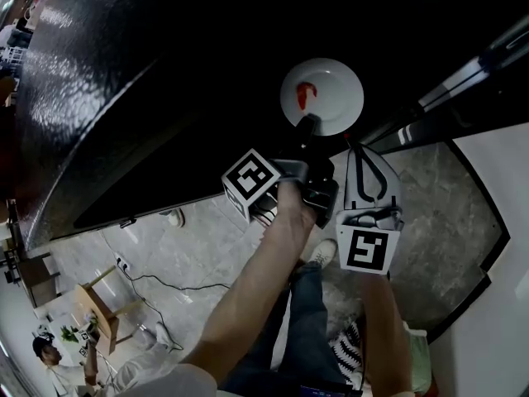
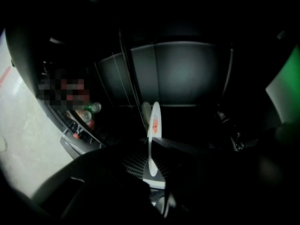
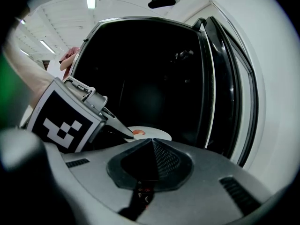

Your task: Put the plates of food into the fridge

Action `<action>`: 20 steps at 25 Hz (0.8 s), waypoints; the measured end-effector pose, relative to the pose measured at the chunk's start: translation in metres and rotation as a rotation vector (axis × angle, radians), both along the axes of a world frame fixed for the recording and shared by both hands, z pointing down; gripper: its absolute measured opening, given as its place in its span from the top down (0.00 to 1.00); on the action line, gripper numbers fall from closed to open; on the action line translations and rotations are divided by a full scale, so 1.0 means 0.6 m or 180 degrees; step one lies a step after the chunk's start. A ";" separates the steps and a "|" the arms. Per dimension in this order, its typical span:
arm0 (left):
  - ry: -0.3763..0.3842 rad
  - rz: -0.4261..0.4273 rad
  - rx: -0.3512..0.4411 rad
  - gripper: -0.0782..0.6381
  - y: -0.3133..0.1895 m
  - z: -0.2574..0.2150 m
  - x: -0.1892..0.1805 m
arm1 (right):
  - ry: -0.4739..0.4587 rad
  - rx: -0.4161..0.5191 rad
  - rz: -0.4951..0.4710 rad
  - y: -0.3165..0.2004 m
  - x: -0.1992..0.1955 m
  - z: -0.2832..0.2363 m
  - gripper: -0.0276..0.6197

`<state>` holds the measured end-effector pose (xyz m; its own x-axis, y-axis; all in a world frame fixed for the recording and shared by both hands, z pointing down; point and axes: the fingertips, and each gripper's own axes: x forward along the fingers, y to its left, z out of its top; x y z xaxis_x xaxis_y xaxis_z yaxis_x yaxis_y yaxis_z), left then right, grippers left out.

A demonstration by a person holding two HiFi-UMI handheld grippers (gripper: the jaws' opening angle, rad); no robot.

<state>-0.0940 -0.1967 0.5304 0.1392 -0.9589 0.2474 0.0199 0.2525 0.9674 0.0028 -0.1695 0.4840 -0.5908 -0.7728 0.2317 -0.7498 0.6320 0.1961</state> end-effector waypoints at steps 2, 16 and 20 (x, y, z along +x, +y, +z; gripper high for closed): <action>0.0023 -0.0008 0.0015 0.87 -0.004 -0.001 0.001 | -0.0010 -0.0007 -0.0016 -0.002 -0.004 0.001 0.94; 0.0093 -0.0048 0.0054 0.87 -0.033 -0.003 -0.002 | 0.0012 -0.0075 -0.0015 -0.032 0.003 0.022 0.94; 0.0084 0.0007 0.0051 0.87 -0.034 -0.002 0.001 | -0.0005 -0.0117 -0.0091 -0.039 -0.007 0.028 0.94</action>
<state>-0.0932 -0.2173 0.5290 0.1475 -0.9623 0.2283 0.0450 0.2371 0.9704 -0.0016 -0.1928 0.5008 -0.6129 -0.7465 0.2588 -0.7316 0.6600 0.1712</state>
